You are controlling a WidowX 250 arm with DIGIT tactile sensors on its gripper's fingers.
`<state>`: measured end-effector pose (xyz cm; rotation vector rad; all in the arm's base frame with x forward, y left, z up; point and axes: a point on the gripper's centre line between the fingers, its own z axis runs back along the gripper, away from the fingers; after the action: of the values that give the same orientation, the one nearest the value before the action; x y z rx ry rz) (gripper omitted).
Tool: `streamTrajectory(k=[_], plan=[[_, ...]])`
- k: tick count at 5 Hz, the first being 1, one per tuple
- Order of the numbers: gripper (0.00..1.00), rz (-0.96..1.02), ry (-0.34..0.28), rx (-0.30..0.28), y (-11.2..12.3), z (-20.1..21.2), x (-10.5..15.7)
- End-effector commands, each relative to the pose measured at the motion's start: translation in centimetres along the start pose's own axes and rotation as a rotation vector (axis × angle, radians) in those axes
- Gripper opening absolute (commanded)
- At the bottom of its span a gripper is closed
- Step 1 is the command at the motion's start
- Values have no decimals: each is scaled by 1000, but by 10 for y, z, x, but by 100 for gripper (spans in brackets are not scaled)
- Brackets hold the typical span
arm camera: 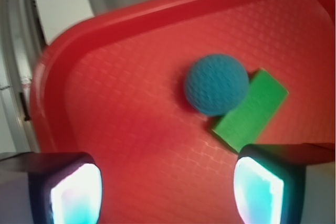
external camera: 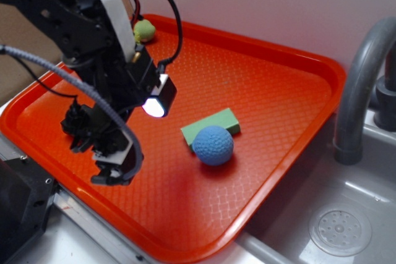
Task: Grab the blue ball.
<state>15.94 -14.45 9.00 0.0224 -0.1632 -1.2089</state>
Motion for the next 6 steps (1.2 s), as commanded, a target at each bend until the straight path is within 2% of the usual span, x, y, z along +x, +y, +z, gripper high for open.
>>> streamTrajectory(k=[1, 2, 3, 4, 5, 6], plan=[[100, 0, -17, 14, -10, 4, -6], [100, 0, -17, 14, -10, 4, -6], [100, -96, -6, 10, 3, -29, 15], [100, -194, -26, 50, 17, -48, 26], [100, -275, -18, 60, 21, -66, 36], [100, -295, -27, 70, 23, -71, 34]])
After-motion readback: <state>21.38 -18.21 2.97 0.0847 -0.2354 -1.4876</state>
